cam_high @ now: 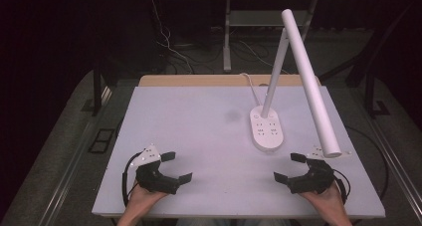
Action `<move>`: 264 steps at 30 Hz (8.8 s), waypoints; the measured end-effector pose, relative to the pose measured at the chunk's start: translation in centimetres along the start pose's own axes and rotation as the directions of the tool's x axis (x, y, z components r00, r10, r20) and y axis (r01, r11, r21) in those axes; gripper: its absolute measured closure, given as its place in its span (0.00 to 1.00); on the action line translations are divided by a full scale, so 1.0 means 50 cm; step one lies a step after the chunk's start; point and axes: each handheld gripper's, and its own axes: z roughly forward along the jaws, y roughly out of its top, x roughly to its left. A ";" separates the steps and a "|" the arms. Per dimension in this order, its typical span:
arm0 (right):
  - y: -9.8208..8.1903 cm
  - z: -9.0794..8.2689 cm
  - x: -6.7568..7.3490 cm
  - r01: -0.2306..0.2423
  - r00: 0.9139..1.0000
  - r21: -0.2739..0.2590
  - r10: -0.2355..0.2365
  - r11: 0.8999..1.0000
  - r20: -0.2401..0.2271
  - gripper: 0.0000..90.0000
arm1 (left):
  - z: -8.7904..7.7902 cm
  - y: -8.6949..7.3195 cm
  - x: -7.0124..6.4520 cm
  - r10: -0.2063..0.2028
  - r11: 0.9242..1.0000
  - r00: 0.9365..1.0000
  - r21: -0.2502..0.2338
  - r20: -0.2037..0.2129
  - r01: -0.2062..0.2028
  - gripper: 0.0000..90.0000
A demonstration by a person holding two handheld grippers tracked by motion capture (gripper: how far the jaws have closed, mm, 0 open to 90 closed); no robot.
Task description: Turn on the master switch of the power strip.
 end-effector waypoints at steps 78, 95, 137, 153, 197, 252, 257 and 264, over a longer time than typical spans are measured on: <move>-0.007 -0.003 -0.005 0.001 1.000 0.034 -0.001 0.999 -0.003 0.00 | 0.055 0.136 0.036 0.005 0.990 0.996 0.139 0.085 -0.017 0.01; -0.008 -0.002 -0.003 0.007 1.000 0.040 -0.007 0.999 -0.005 0.00 | 0.090 0.175 0.040 0.019 0.982 0.995 0.183 0.100 -0.038 0.02; -0.011 -0.004 -0.001 0.019 1.000 0.040 -0.019 0.999 -0.002 0.00 | 0.214 0.321 0.060 0.102 0.957 0.987 0.260 0.122 -0.131 0.03; -0.012 -0.006 0.000 0.029 1.000 0.040 -0.028 0.999 -0.008 0.00 | 0.290 0.345 0.073 0.110 0.943 0.987 0.301 0.115 -0.140 0.04; -0.011 -0.018 -0.011 0.017 1.000 0.015 -0.017 1.000 -0.008 0.00 | 0.480 0.352 0.079 0.039 0.950 0.992 0.305 0.120 -0.074 0.54; -0.012 -0.016 -0.012 0.026 1.000 0.022 -0.026 0.999 -0.018 0.00 | 0.588 0.275 0.085 -0.022 0.962 0.998 0.273 0.066 0.003 1.00; -0.012 -0.017 -0.011 0.025 1.000 0.025 -0.025 0.999 -0.019 0.00 | 0.587 0.275 0.084 -0.019 0.961 0.998 0.276 0.066 0.000 1.00; -0.012 -0.017 -0.011 0.026 1.000 0.024 -0.026 0.999 -0.018 0.00 | 0.587 0.276 0.085 -0.020 0.958 0.997 0.288 0.069 -0.001 1.00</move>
